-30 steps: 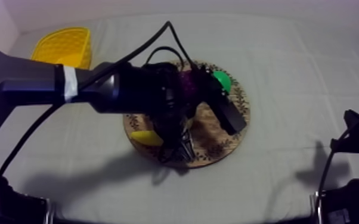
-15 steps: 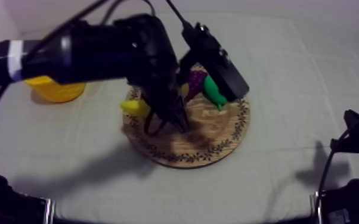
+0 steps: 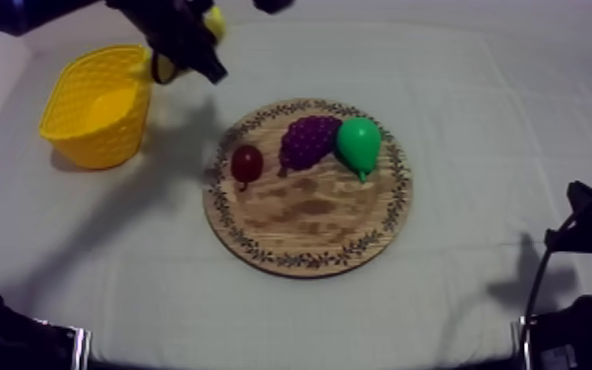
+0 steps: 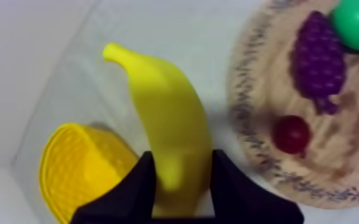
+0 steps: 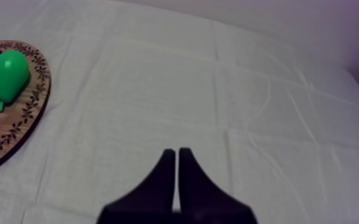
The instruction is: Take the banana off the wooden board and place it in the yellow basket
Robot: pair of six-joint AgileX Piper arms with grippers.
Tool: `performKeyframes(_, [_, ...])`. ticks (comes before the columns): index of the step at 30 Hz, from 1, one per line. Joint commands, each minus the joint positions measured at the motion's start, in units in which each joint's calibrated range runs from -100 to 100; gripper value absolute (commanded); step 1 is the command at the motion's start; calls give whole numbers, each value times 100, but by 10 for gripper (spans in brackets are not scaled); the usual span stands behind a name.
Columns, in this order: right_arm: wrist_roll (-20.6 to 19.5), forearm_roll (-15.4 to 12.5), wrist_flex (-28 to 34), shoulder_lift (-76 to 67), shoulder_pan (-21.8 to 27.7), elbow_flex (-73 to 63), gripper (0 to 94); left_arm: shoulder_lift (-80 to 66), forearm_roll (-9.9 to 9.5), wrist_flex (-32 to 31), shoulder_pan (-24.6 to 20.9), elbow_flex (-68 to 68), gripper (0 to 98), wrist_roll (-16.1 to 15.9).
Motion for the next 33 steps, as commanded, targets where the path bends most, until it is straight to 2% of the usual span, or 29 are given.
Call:
performKeyframes(1, [1, 1, -2, -2, 0, 2, 3, -5, 0, -165, -465, 24, 255, -29])
performKeyframes(8, [1, 1, -2, -2, 0, 2, 3, 129, 30, -659, -1153, 214, 254, -58])
performKeyframes(14, [1, 1, -2, -2, 0, 2, 3, 299, 74, -1115, -1549, 486, 254, 1])
performKeyframes(33, [1, 1, -2, -2, 0, 2, 3, 842, 202, -1897, -1877, 1034, 250, 341])
